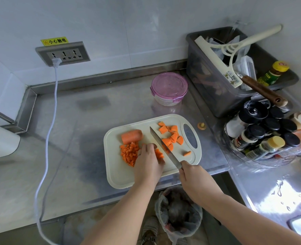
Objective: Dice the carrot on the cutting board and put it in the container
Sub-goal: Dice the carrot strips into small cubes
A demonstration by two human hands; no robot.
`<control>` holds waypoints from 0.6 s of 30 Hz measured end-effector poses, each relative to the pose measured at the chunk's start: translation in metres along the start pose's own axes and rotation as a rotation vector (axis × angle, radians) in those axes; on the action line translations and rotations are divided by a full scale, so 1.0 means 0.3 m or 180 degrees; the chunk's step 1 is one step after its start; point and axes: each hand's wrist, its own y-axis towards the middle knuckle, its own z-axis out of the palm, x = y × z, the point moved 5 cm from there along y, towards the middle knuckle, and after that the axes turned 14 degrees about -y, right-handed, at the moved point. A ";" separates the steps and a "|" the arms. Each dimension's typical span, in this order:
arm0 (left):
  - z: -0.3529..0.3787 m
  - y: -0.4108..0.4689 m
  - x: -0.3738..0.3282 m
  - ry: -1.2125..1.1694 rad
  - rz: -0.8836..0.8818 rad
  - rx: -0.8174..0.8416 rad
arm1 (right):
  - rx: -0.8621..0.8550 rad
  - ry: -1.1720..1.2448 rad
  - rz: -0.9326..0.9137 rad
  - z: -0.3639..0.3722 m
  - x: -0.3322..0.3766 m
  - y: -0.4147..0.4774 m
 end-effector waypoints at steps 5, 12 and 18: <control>0.007 0.000 -0.002 0.0079 0.0006 0.0017 | 0.0011 0.0000 0.0028 0.000 -0.009 0.006; 0.005 0.007 -0.011 0.0123 0.0098 -0.0067 | 0.0034 -0.0001 0.0067 0.002 -0.017 0.012; 0.002 0.000 -0.002 -0.0060 0.0186 -0.0077 | 0.0081 0.0002 0.0086 0.015 -0.024 0.012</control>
